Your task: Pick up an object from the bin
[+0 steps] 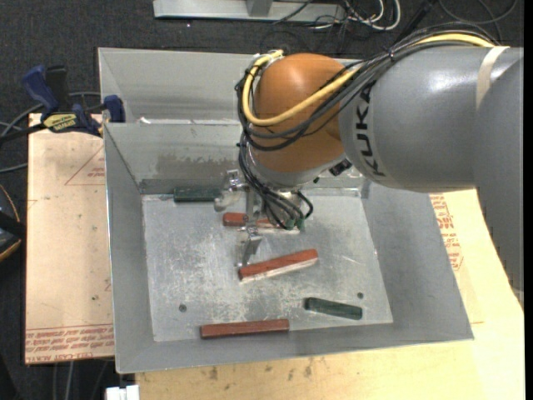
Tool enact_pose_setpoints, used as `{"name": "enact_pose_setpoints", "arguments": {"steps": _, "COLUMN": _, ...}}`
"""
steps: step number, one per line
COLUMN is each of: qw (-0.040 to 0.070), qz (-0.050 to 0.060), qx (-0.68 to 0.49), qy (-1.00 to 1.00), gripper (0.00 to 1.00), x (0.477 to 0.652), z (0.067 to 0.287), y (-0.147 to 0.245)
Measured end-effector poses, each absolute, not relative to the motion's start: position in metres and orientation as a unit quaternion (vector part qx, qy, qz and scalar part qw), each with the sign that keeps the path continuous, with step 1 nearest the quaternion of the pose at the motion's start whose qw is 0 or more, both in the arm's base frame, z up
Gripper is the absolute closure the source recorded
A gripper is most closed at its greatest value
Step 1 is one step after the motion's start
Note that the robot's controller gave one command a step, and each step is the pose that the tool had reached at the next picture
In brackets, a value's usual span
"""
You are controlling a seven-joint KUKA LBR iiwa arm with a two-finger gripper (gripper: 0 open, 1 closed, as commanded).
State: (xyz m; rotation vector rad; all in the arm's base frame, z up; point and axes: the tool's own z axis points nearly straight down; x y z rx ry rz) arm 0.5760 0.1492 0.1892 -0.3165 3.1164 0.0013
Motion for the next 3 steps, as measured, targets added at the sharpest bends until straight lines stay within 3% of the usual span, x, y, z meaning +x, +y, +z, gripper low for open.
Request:
{"name": "enact_pose_setpoints", "arguments": {"steps": 1, "qw": 0.002, "qz": 0.001, "qx": -0.102, "qy": 0.995, "gripper": 0.0, "x": 0.561, "z": 0.122, "y": 0.112}}
{"name": "enact_pose_setpoints", "arguments": {"steps": 2, "qw": 0.001, "qz": 0.001, "qx": -0.081, "qy": 0.997, "gripper": 1.0, "x": 0.579, "z": 0.087, "y": 0.088}}
{"name": "enact_pose_setpoints", "arguments": {"steps": 3, "qw": 0.001, "qz": 0.001, "qx": -0.08, "qy": 0.997, "gripper": 1.0, "x": 0.579, "z": 0.086, "y": 0.088}}
